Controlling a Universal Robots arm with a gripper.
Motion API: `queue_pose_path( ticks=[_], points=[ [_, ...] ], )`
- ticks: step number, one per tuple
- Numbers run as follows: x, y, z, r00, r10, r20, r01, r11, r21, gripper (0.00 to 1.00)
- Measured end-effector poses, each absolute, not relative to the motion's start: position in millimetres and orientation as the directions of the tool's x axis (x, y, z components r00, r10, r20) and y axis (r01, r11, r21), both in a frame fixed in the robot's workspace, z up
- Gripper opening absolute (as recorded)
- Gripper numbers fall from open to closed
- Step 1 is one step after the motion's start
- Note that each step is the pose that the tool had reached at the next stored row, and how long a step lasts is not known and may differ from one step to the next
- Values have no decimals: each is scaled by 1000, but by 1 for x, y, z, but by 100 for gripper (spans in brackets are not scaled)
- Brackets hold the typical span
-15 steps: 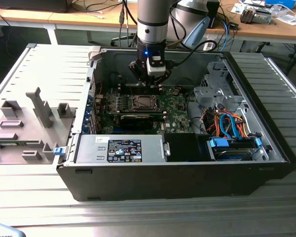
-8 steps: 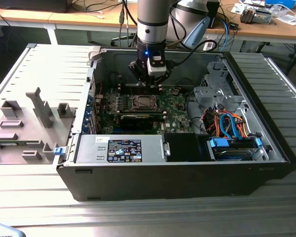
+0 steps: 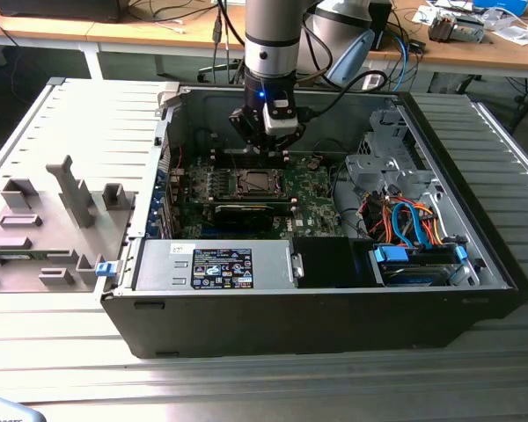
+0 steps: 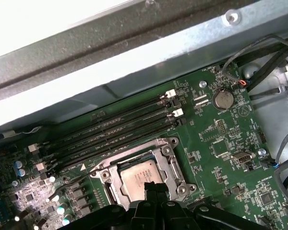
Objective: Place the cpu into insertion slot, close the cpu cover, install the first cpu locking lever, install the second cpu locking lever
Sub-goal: 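Install the first cpu locking lever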
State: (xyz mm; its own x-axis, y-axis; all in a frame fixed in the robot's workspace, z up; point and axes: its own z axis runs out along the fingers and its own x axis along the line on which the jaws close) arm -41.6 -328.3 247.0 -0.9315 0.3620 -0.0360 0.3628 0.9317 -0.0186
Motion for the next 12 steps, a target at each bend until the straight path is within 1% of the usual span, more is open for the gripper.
queue_pose_path(
  ticks=[12],
  points=[
    [-42,-328,247,-939,342,-36,343,939,-19,11]
  ],
)
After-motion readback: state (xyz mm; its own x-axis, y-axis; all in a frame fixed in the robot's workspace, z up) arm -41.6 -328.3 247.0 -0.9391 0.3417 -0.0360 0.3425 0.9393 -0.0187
